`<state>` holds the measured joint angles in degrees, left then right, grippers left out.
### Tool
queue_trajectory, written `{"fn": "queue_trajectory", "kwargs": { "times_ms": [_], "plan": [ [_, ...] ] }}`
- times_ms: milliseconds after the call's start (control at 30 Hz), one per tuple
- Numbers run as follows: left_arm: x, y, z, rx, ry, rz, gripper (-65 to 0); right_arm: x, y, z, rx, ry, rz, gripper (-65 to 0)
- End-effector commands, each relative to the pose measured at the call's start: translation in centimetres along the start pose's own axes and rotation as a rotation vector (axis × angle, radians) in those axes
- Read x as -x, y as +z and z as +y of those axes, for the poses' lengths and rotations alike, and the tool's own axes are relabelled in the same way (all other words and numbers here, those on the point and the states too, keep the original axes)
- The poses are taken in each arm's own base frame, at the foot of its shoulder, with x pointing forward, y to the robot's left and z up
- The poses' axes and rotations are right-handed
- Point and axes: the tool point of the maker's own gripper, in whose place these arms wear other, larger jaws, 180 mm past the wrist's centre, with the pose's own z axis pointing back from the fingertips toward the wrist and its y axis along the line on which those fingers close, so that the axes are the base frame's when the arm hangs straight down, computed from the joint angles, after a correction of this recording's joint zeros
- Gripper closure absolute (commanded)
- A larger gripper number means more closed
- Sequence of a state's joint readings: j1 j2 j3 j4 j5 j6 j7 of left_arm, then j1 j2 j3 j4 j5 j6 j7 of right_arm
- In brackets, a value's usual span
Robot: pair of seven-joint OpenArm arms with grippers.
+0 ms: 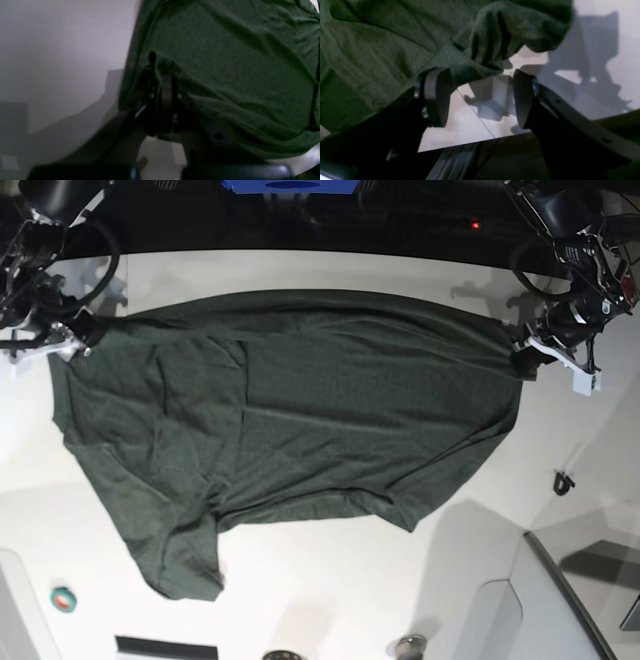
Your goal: Layout the t-shirt on the table in an organized manner, then fold the t-shirt properly
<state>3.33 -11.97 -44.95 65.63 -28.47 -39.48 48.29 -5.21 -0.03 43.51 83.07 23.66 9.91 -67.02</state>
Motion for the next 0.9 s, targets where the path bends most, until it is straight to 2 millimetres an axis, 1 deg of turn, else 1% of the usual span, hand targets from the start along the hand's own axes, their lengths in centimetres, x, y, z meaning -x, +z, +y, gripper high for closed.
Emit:
{"fn": "queue_trajectory", "kwargs": {
  "times_ms": [0, 67, 100, 133, 167, 300, 333, 433, 500, 700, 767, 867],
  "plan": [
    [-1.9, 0.6, 0.2, -0.001, -0.028, -0.047, 0.0, -1.4, 0.4, 0.5, -0.014, 0.017, -0.037, -36.8],
    [-1.9, 0.6, 0.2, -0.001, -0.028, -0.047, 0.0, -1.6, 0.4, 0.8, -0.019, 0.017, -0.040, -36.6],
    [-1.9, 0.6, 0.2, -0.001, -0.028, -0.047, 0.0, -1.7, 0.4, 0.8, -0.020, 0.017, -0.041, -35.4],
    [-1.9, 0.6, 0.2, -0.001, -0.028, -0.047, 0.0, -1.7, 0.4, 0.9, -0.021, 0.017, -0.040, -32.7],
    [-1.9, 0.6, 0.2, -0.001, -0.028, -0.047, 0.0, -1.7, 0.4, 0.9, -0.021, 0.017, -0.040, -28.7],
    [-1.9, 0.6, 0.2, -0.001, -0.028, -0.047, 0.0, -1.8, 0.4, 1.0, -0.023, 0.017, -0.041, -7.5],
    [-1.9, 0.6, 0.2, -0.001, -0.028, -0.047, 0.0, -2.0, 0.4, 1.2, -0.027, 0.018, -0.043, -5.3],
    [-1.9, 0.6, 0.2, -0.001, -0.028, -0.047, 0.0, -2.0, 0.4, 1.3, -0.029, 0.019, -0.040, -3.6],
    [-1.9, 0.6, 0.2, -0.001, -0.028, -0.047, 0.0, -2.0, 0.4, 1.4, -0.031, 0.019, -0.035, -0.5],
    [-1.9, 0.6, 0.2, -0.001, -0.028, -0.047, 0.0, -2.5, 0.7, 2.5, -0.051, 0.026, -0.015, -0.8],
    [-1.9, 0.6, 0.2, -0.001, -0.028, -0.047, 0.0, -3.3, 0.8, 3.3, -0.066, 0.027, -0.029, -0.8],
    [-2.0, 0.6, 0.3, -0.003, -0.026, -0.049, 0.0, -3.9, 0.9, 3.8, -0.076, 0.024, -0.038, -0.8]
  ]
}}
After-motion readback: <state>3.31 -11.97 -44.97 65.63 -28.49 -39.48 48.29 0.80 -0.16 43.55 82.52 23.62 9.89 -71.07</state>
